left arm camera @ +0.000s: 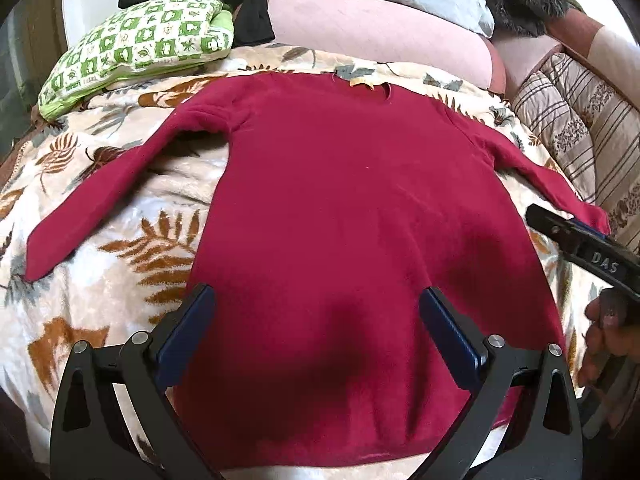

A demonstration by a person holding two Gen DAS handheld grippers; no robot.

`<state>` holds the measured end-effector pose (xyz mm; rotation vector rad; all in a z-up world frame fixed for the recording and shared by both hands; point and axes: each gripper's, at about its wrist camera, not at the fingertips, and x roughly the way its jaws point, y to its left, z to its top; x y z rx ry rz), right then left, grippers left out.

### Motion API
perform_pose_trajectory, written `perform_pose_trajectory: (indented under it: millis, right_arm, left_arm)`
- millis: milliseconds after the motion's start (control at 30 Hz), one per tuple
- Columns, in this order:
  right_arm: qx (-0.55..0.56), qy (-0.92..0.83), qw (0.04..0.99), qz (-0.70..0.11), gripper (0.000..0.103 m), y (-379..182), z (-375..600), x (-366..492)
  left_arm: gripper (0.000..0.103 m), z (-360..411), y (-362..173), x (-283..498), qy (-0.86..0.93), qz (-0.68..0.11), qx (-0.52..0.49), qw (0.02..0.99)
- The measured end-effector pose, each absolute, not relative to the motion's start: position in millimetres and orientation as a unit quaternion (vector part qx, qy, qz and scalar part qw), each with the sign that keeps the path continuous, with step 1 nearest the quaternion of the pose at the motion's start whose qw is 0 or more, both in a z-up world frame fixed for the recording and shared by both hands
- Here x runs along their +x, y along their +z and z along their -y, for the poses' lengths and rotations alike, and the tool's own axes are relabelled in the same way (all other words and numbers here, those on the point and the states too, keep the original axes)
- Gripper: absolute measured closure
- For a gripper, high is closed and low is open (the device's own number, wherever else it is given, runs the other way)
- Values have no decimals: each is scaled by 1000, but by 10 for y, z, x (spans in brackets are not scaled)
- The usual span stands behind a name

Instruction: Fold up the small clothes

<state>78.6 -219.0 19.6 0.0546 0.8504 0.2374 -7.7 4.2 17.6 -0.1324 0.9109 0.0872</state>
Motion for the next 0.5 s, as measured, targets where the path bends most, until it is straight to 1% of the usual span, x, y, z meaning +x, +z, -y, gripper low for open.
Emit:
perform_pose_trajectory:
  millis: [233,400,500]
  right_arm:
    - [20,126,908,-400,1,309,2074,700]
    - [49,97,916,-386,1,336,2102,686]
    - [73,81,911,-398,1,296,2189,686]
  left_arm:
    - [1,306,390,-189,7,-425,-72,902]
    - [1,396,388,-181,18,-427,-85,900]
    - [1,421,420,-220,35,-414,-63,907]
